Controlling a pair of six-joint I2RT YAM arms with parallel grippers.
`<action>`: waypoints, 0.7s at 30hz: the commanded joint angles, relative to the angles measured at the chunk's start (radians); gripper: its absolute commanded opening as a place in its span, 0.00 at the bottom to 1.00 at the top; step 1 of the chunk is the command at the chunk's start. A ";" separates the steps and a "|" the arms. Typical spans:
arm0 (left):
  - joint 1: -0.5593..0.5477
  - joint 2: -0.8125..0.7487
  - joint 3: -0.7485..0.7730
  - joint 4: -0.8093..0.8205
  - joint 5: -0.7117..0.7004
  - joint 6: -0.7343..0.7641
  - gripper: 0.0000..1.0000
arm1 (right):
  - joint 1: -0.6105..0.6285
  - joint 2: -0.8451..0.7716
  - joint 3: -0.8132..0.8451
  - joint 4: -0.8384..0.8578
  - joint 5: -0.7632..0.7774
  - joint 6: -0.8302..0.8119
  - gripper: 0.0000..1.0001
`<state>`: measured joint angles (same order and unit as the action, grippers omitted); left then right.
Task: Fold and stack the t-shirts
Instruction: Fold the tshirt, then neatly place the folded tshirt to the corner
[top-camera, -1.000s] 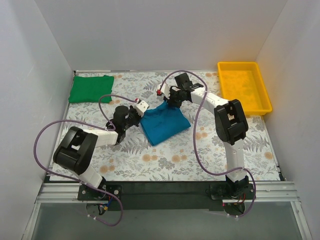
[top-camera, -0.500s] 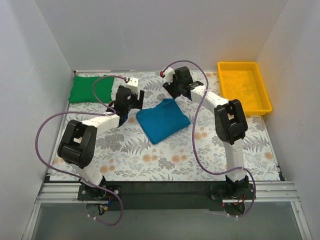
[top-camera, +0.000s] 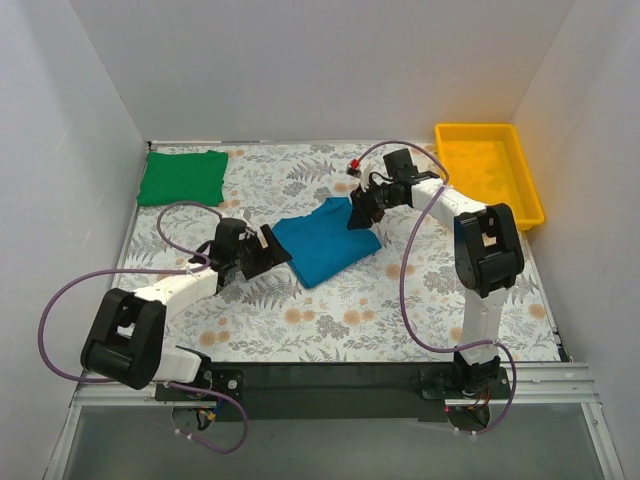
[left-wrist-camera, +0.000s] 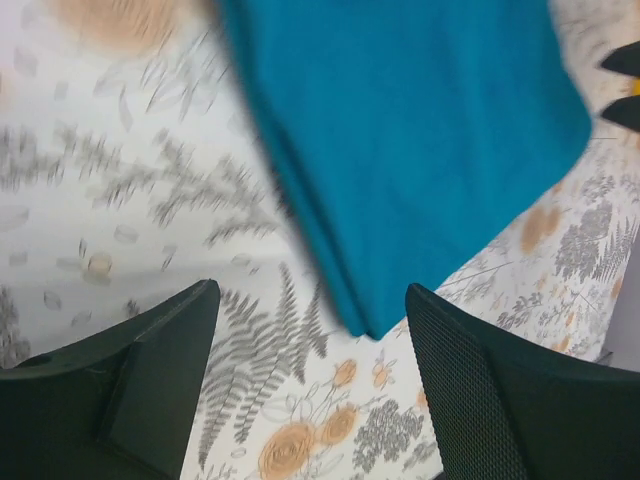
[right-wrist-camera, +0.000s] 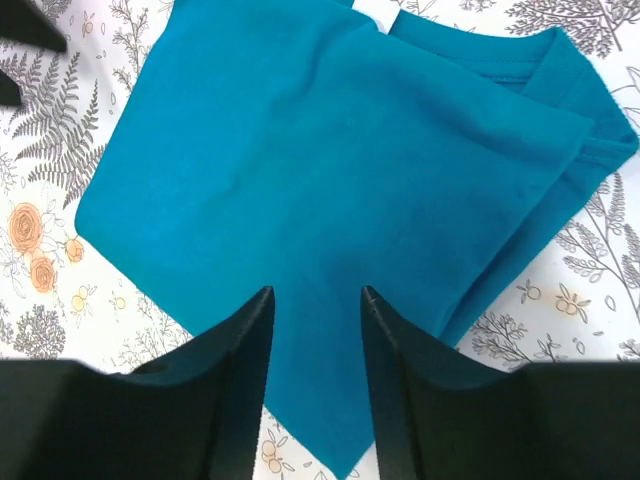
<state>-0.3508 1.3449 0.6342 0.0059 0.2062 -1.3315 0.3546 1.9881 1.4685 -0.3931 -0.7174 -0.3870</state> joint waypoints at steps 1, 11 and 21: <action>0.003 0.002 -0.053 -0.012 0.062 -0.230 0.74 | 0.001 -0.045 -0.008 0.025 0.010 0.079 0.44; -0.010 0.312 0.082 0.008 0.072 -0.290 0.75 | -0.100 -0.186 -0.191 0.123 -0.060 0.071 0.61; -0.014 0.530 0.375 -0.297 -0.192 -0.319 0.76 | -0.151 -0.198 -0.223 0.140 -0.126 0.089 0.61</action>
<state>-0.3687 1.8034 0.9909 -0.0963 0.1940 -1.6806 0.2054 1.8217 1.2579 -0.2844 -0.7921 -0.3107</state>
